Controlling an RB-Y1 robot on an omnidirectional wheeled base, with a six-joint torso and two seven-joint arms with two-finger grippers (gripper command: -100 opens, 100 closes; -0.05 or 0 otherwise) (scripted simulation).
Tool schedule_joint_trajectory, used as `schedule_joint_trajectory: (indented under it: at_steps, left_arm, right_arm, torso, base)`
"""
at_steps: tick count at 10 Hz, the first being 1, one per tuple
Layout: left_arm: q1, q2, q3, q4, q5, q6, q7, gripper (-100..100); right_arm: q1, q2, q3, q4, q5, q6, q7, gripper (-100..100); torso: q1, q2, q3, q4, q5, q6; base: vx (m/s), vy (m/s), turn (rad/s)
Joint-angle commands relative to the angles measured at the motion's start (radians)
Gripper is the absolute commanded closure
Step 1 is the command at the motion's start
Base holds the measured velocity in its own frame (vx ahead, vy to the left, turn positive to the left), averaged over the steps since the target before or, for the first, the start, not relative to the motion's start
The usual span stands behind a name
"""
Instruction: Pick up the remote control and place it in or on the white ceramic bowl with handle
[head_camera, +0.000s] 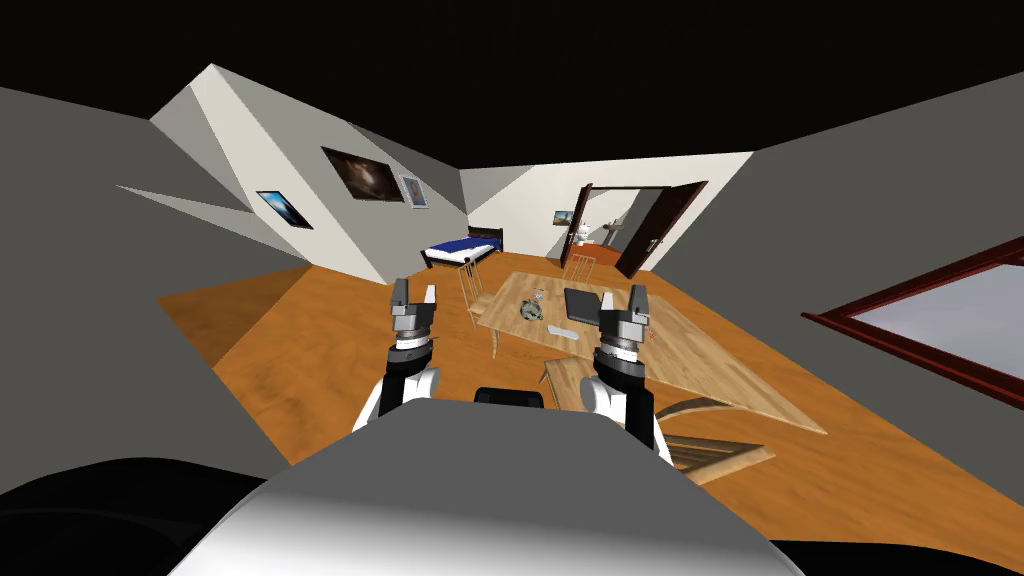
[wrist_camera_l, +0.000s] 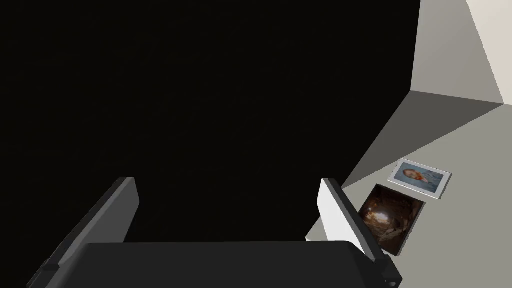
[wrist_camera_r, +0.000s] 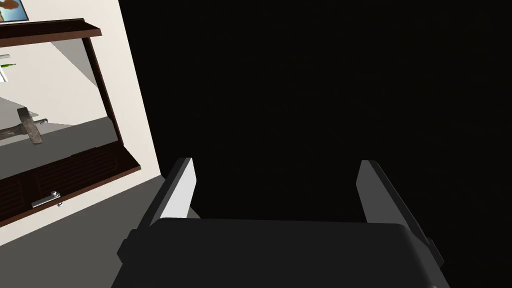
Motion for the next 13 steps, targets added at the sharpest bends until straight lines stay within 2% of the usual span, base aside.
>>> schedule_joint_trajectory:
  at_steps: [1, 5, 6, 8, 9, 10, 11, 13]
  left_arm:
    - [0.0, 0.0, 0.0, 0.0, 0.0, 0.0, 0.0, 0]
    - [0.0, 0.0, 0.0, 0.0, 0.0, 0.0, 0.0, 0]
    - [0.0, 0.0, 0.0, 0.0, 0.0, 0.0, 0.0, 0]
    - [0.0, 0.0, 0.0, 0.0, 0.0, 0.0, 0.0, 0]
    - [0.0, 0.0, 0.0, 0.0, 0.0, 0.0, 0.0, 0]
    - [0.0, 0.0, 0.0, 0.0, 0.0, 0.0, 0.0, 0]
    - [0.0, 0.0, 0.0, 0.0, 0.0, 0.0, 0.0, 0]
    - [0.0, 0.0, 0.0, 0.0, 0.0, 0.0, 0.0, 0]
  right_arm:
    - [0.002, -0.04, 0.003, 0.014, 0.004, 0.001, 0.001, -100]
    - [0.012, -0.165, 0.023, 0.094, 0.027, 0.008, 0.01, -100]
    - [0.012, -0.18, 0.023, 0.094, 0.027, 0.008, 0.01, -100]
    - [0.02, -0.243, 0.04, 0.153, 0.045, 0.012, 0.018, -100]
    - [0.02, -0.261, 0.04, 0.153, 0.045, 0.012, 0.018, -100]
    - [0.024, -0.296, 0.05, 0.185, 0.056, 0.014, 0.022, -100]
    - [0.024, -0.304, 0.05, 0.185, 0.056, 0.014, 0.022, -100]
    - [0.031, -0.374, 0.076, 0.251, 0.081, 0.017, 0.032, -100]
  torso:
    - [0.0, 0.0, 0.0, 0.0, 0.0, 0.0]
    - [0.0, 0.0, 0.0, 0.0, 0.0, 0.0]
    - [0.0, -0.001, 0.0, 0.0, 0.0, 0.0]
    - [0.0, 0.0, 0.0, 0.0, 0.0, 0.0]
    - [0.0, -0.001, 0.0, 0.0, 0.0, 0.0]
    - [0.0, -0.001, 0.0, 0.0, 0.0, 0.0]
    - [0.0, -0.001, 0.0, 0.0, 0.0, 0.0]
    - [0.0, -0.001, -0.001, 0.0, 0.0, 0.0]
  base:
    - [0.002, 0.002, 0.044]
    - [0.005, 0.004, 0.083]
    - [0.003, 0.001, 0.051]
    - [0.005, 0.004, 0.118]
    - [0.008, 0.0, 0.052]
    - [0.009, 0.002, 0.089]
    - [0.008, 0.0, 0.055]
    - [0.017, 0.001, 0.147]
